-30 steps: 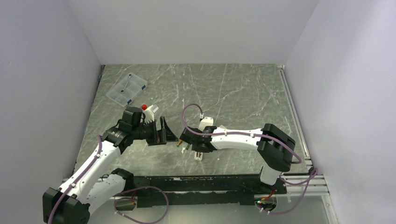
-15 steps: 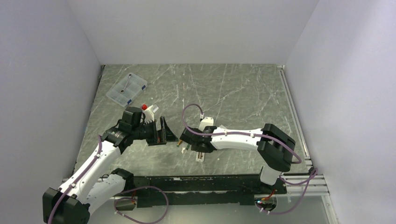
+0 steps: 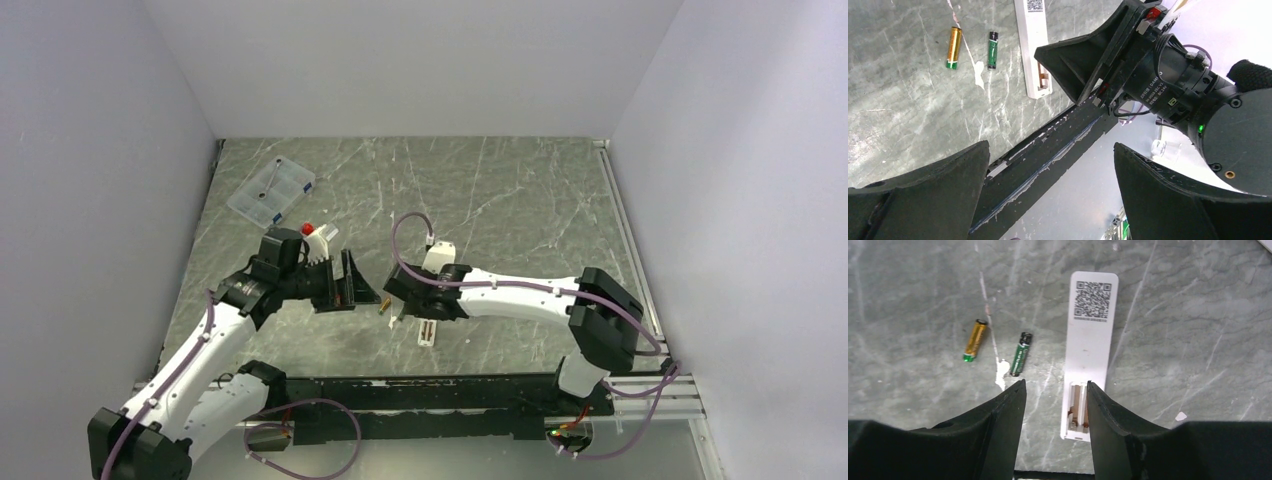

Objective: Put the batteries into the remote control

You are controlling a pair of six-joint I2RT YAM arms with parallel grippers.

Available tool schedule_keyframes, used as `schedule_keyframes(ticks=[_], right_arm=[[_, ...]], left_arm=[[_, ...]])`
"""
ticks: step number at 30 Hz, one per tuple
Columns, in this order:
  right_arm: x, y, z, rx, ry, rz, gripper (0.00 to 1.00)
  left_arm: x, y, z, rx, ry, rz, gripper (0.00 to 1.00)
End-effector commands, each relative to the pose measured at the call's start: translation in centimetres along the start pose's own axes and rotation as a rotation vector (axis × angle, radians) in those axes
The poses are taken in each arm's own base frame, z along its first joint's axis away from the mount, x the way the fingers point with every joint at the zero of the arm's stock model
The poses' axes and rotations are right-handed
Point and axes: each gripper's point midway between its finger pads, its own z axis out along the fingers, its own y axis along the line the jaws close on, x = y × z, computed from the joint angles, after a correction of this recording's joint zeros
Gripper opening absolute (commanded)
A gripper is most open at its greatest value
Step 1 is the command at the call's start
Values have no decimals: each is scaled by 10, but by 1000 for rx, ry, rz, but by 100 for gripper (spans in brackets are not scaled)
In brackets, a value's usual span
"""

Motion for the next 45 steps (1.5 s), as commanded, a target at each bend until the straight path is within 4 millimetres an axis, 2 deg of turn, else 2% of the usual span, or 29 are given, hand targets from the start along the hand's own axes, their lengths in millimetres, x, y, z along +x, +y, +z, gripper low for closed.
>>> schedule_keyframes(ticks=[1, 10, 17, 27, 45], right_arm=[[-23, 27, -20, -94, -38, 43, 50], [-19, 48, -13, -121, -5, 74, 42], [-11, 59, 1, -109, 26, 70, 41], [6, 50, 30, -53, 79, 91, 39], [14, 43, 52, -9, 117, 106, 34]], left_arm=[[-10, -20, -14, 41, -40, 73, 99], [-13, -34, -32, 37, -61, 134, 99], [-19, -44, -45, 31, -73, 215, 99], [-22, -49, -48, 52, -89, 275, 99], [-17, -55, -56, 88, -132, 307, 100]])
